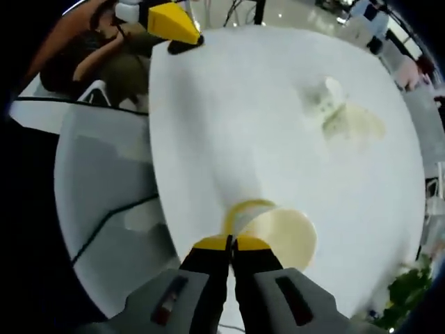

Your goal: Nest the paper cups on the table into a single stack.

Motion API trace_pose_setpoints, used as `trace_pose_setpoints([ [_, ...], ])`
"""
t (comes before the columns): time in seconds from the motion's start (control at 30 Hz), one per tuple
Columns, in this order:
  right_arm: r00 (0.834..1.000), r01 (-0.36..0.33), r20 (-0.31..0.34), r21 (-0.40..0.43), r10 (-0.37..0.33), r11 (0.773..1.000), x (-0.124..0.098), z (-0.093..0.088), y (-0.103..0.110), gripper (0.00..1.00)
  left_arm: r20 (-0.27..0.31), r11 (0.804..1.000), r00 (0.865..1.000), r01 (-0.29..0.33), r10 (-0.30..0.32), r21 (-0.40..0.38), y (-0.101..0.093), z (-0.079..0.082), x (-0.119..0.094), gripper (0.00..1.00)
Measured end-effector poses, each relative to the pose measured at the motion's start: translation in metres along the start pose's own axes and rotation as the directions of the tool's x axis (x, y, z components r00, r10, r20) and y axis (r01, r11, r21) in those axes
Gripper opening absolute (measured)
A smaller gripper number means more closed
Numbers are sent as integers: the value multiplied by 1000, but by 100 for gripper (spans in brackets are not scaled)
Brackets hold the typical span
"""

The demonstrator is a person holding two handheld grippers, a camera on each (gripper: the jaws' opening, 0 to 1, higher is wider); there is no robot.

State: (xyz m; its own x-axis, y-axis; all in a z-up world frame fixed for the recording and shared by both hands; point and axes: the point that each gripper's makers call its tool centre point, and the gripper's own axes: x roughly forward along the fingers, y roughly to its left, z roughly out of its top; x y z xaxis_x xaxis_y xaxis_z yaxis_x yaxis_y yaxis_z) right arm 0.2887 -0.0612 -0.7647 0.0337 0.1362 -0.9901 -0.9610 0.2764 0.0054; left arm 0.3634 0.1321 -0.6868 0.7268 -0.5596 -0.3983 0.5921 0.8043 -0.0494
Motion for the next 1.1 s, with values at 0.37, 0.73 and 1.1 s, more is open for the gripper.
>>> trace_pose_setpoints([
  [0.37,1000,-11,16,12,11,1000,8,-1,-2,0,-2,1000,1000,-3,3,0,0,-3,-1,98],
  [0.73,999,-26,33,15,26,1000,14,0,2,2,-1,1000,1000,-6,6,-3,0,-4,-4,98],
  [1.1,998,-44,52,35,42,998,22,-6,3,4,-5,1000,1000,-5,5,-4,-3,-6,-5,98],
])
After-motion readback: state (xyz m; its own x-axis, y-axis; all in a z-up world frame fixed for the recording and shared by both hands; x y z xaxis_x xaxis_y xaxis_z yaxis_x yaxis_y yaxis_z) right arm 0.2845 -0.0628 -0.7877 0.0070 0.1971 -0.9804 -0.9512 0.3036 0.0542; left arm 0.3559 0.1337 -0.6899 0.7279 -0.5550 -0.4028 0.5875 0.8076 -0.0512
